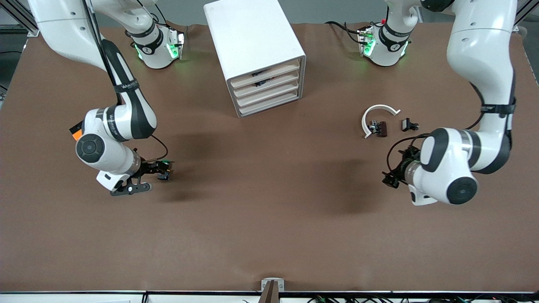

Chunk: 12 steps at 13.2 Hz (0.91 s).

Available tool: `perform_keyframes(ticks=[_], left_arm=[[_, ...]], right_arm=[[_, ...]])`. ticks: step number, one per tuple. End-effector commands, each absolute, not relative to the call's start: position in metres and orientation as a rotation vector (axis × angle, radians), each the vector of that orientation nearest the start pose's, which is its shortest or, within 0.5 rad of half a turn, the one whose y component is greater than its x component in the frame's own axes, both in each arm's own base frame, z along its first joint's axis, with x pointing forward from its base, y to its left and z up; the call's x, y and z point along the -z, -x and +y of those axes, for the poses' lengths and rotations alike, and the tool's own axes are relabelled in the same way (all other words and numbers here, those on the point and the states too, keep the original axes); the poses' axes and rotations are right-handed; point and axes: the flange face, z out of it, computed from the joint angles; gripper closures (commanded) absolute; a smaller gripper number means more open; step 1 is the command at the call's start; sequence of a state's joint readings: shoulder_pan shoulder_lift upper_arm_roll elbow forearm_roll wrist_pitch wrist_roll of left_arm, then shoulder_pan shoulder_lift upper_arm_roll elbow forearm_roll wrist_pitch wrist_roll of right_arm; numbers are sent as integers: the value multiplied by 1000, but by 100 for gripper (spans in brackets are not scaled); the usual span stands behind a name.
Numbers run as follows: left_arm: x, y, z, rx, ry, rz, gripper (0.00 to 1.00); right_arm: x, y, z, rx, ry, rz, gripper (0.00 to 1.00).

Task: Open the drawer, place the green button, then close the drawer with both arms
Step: 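Grasp the green button with the right gripper while the left gripper reaches out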

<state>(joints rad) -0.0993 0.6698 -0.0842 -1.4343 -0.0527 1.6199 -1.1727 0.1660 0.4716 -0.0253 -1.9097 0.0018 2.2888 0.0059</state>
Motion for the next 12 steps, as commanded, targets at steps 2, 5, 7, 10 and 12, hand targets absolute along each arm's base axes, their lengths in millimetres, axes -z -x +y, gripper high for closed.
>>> perform_keyframes(ticks=[2, 5, 7, 10, 12], left_arm=[[-251, -646, -170, -618, 2329, -1525, 0], [-245, -641, -185, -636, 2321, -1521, 0], [-243, -635, -202, -686, 2326, -1517, 0], [-242, -616, -241, -724, 2309, -1466, 0], [-244, -602, -272, -746, 2261, -1500, 0]], right_arm=[[-210, -598, 91, -99, 3140, -114, 0], [-185, -594, 91, -87, 3142, -104, 0], [-180, -593, 92, -84, 3143, -84, 0], [-178, -591, 95, -96, 3144, -77, 0], [-177, -589, 99, -101, 3144, -89, 24]])
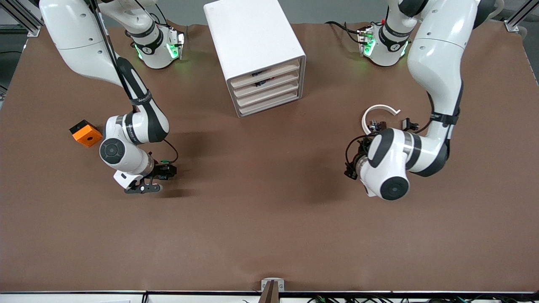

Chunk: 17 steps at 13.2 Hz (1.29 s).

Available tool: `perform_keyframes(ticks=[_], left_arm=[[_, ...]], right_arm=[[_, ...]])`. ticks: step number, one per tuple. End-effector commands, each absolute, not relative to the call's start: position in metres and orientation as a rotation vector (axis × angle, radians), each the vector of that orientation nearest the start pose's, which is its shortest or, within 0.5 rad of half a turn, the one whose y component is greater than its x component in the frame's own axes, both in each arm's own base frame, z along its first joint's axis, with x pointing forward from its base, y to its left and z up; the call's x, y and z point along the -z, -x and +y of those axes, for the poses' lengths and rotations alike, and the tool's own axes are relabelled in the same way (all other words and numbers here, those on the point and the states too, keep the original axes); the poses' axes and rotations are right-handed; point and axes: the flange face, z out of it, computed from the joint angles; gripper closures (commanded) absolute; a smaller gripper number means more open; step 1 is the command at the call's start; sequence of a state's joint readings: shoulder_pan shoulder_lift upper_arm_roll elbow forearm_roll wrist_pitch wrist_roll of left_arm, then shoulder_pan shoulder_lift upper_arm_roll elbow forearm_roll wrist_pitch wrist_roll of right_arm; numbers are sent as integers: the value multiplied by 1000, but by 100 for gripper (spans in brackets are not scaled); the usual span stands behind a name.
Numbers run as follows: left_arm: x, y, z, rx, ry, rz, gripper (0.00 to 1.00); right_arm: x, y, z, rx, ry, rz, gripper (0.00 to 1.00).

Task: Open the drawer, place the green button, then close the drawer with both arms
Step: 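Grasp the green button with the right gripper while the left gripper reaches out, then move the left gripper to the lowest drawer's front and grasp it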

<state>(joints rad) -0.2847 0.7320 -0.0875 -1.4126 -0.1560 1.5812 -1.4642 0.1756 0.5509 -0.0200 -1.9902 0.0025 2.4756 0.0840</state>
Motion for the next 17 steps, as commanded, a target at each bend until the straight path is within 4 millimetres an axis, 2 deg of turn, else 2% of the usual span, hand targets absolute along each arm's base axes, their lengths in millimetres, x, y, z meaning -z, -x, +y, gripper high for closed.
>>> perform_keyframes(ticks=[1, 3, 5, 6, 9, 12, 15, 17], left_arm=[[-244, -593, -289, -767, 2247, -1504, 0], [-244, -582, -313, -813, 2182, -1574, 0], [-236, -571, -335, -896, 2081, -1654, 0], [-230, -566, -343, -937, 2013, -1702, 0], [-211, -552, -366, -1032, 1883, -1759, 0], [-194, -543, -377, -1098, 1734, -1818, 0], [-190, -532, -398, -1170, 1549, -1885, 0], [-190, -523, -410, -1158, 1528, -1881, 0]], right_arm=[[-178, -589, 100, -101, 3144, -91, 38], [-178, -590, 100, -101, 3144, -91, 59], [-179, -591, 101, -96, 3144, -91, 74], [-180, -591, 101, -94, 3144, -91, 78], [-190, -599, 99, -67, 3143, -91, 79], [-210, -611, 101, -31, 3140, -94, 79], [-257, -622, 106, -48, 3139, -98, 79], [-298, -628, 116, -125, 3142, -124, 79]])
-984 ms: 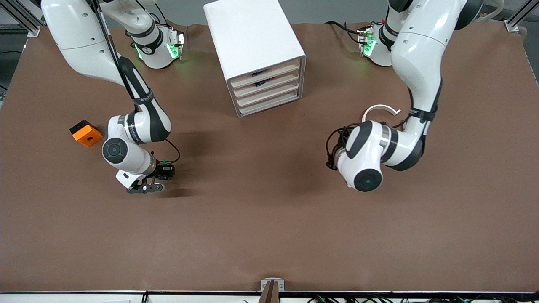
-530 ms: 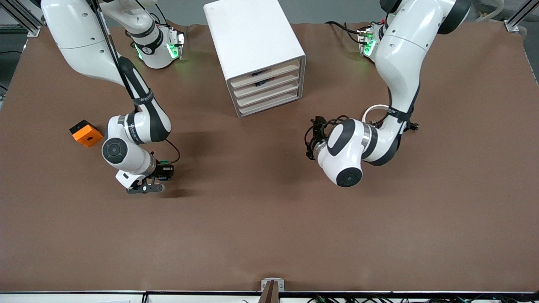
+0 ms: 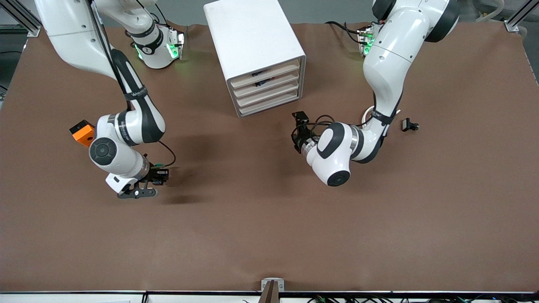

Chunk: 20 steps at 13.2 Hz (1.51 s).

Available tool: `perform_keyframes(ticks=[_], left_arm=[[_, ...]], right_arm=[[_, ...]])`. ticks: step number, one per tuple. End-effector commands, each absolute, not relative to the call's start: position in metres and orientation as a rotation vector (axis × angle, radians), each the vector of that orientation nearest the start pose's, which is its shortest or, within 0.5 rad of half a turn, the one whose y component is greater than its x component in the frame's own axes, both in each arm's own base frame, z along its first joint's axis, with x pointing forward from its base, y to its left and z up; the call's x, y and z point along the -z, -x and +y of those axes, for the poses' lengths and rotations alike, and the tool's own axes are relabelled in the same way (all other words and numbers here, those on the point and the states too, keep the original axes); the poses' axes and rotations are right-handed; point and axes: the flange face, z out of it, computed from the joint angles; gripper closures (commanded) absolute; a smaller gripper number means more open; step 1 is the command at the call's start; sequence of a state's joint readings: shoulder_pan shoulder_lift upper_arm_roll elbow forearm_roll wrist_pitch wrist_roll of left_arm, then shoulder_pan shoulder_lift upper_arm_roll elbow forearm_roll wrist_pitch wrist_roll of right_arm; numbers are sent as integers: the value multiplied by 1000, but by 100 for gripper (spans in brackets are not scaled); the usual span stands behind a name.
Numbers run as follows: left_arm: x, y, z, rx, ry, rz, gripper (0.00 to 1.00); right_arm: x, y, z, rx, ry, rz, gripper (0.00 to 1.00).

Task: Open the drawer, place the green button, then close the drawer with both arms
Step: 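Move the left gripper to the lowest drawer's front and grasp it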

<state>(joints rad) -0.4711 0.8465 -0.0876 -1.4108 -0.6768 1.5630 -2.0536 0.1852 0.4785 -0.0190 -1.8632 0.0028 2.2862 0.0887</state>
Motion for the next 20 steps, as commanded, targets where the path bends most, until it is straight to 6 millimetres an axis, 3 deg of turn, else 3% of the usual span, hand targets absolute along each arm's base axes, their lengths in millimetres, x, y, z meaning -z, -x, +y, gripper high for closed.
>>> perform_keyframes(ticks=[1, 4, 10, 15, 20], left_arm=[[-187, -520, -413, 1569, -2031, 2535, 0], [-173, -506, -428, 1665, -1970, 2558, 0], [-167, -475, -463, 1726, -1948, 2622, 0], [-158, -462, -473, 1745, -1908, 2709, 0], [-148, -435, -494, 1744, -1965, 2734, 0]], right_arm=[[-315, -631, 120, -171, 3142, -132, 79], [-349, -640, 127, -219, 3143, -144, 79], [-352, -641, 126, -209, 3149, -150, 79], [-352, -641, 127, -211, 3150, -154, 79], [-351, -641, 126, -213, 3150, -151, 79]])
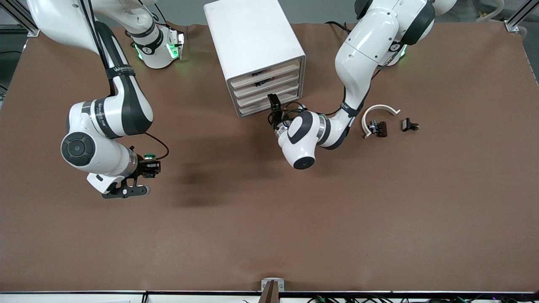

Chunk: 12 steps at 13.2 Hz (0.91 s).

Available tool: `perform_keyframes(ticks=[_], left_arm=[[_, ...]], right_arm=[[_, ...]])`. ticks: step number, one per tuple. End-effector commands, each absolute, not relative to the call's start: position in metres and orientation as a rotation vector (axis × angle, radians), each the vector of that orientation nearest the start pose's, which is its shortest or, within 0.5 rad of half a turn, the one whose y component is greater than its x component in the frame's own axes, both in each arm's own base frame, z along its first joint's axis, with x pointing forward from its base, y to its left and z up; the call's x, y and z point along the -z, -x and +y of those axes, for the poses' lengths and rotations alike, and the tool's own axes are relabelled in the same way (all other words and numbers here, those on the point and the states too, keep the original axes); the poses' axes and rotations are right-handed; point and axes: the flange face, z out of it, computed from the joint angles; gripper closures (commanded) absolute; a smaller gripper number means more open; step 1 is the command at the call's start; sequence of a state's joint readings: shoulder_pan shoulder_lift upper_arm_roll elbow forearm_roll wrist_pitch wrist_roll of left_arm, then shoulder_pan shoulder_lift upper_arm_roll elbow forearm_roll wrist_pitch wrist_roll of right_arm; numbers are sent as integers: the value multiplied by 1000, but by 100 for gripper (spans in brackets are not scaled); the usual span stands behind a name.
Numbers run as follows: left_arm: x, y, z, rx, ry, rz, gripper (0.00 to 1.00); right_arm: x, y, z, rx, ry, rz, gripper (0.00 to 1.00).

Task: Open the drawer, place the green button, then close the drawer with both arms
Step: 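Pull the lowest drawer open with the left gripper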

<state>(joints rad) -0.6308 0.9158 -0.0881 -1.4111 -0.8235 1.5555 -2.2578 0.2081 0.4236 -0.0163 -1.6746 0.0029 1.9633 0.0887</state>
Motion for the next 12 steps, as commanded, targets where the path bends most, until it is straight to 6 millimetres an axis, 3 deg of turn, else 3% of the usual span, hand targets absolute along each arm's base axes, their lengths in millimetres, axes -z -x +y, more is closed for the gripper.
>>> perform_keyframes(ticks=[1, 7, 10, 12], left_arm=[[-147, -432, -496, -1138, 1283, -1795, 0], [-147, -416, -510, -1119, 1298, -1771, 2], [-149, -415, -512, -1126, 1300, -1768, 23], [-150, -414, -512, -1126, 1300, -1768, 44]], right_arm=[[-351, -641, 126, -213, 3150, -151, 79], [-351, -641, 127, -213, 3150, -154, 79], [-351, -641, 127, -213, 3150, -154, 79], [-351, -641, 127, -213, 3150, -154, 79]])
